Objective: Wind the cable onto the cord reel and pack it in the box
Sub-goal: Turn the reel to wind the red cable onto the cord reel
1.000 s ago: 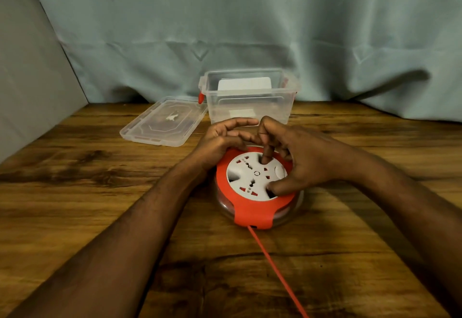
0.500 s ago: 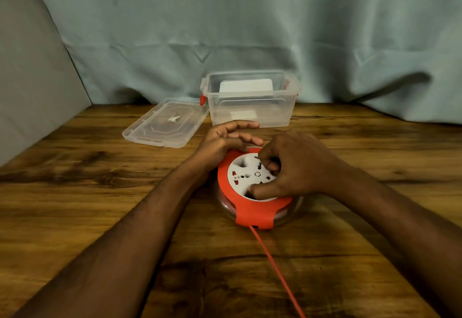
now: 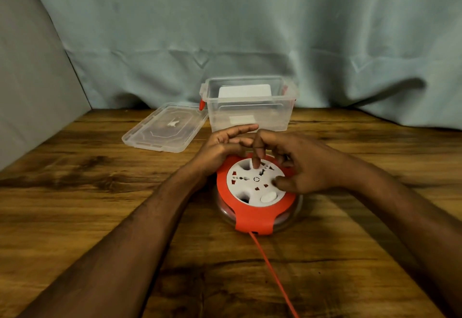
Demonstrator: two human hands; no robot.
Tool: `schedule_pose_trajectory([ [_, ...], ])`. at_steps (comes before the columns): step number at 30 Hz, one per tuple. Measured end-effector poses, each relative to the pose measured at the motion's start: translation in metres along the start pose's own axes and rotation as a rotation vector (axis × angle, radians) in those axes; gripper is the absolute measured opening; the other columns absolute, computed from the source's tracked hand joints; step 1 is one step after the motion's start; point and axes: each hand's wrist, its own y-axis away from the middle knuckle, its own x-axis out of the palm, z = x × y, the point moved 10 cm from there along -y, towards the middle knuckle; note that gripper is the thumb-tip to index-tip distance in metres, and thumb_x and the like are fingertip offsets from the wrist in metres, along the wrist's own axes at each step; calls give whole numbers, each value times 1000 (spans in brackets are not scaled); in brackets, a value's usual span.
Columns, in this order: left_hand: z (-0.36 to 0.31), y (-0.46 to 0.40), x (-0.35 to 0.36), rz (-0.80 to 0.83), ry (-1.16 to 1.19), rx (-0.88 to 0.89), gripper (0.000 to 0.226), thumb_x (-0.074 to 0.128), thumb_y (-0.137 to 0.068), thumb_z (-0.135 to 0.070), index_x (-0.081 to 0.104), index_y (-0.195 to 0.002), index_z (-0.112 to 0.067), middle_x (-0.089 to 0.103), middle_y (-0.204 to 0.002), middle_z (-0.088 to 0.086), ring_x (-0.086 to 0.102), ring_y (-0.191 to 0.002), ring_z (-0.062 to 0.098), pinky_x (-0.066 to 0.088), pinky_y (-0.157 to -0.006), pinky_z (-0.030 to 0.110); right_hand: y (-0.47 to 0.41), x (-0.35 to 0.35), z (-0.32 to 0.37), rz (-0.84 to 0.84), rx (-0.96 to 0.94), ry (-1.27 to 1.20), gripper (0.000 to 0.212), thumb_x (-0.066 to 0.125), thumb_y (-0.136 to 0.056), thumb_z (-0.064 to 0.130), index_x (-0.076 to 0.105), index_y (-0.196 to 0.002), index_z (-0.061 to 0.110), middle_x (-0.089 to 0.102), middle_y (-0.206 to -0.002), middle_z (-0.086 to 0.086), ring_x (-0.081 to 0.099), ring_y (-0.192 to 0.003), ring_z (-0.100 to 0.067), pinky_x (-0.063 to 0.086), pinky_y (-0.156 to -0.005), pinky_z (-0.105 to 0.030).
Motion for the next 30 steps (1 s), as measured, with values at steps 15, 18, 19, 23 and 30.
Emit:
schedule_pose_trajectory([
  [15, 0, 0, -3, -27, 12, 2, 62, 48, -83, 22, 57, -138, -6, 70, -109, 29, 73, -91, 29, 61, -79, 31, 0, 6, -3, 78, 3, -67, 55, 88, -72, 31, 52, -113, 41, 60, -116, 23, 59, -103, -1, 53, -71, -26],
  [18, -2, 0, -3, -31, 18, 10, 63, 49, -82, 22, 56, -139, -4, 65, -115, 36, 67, -98, 39, 59, -81, 33, 0, 4, -5, 56, 33, -2, 52, 91, -68, 40, 50, -100, 45, 60, -106, 24, 54, -91, 5, 42, -65, -20],
  [19, -1, -1, -3, -31, 19, 10, 63, 49, -82, 23, 55, -139, -3, 66, -113, 34, 66, -99, 39, 59, -82, 34, 1, 3, -3, 47, 36, 21, 54, 91, -68, 43, 47, -97, 51, 60, -105, 23, 53, -90, 5, 39, -64, -18],
  [23, 4, -3, -3, -20, 51, 0, 62, 48, -81, 24, 56, -137, -2, 74, -104, 19, 71, -96, 30, 60, -83, 32, -1, 8, 7, 21, 5, 92, 42, 86, -66, 59, 47, -83, 59, 59, -83, 16, 54, -76, -4, 43, -61, -28],
  [30, 2, -2, -4, -32, 58, 11, 59, 47, -82, 22, 57, -135, -1, 76, -104, 17, 73, -98, 27, 60, -85, 30, -5, 12, 6, -37, 17, 244, 62, 78, -68, 70, 43, -52, 23, 45, -49, 7, 46, -52, -12, 25, -51, -19],
])
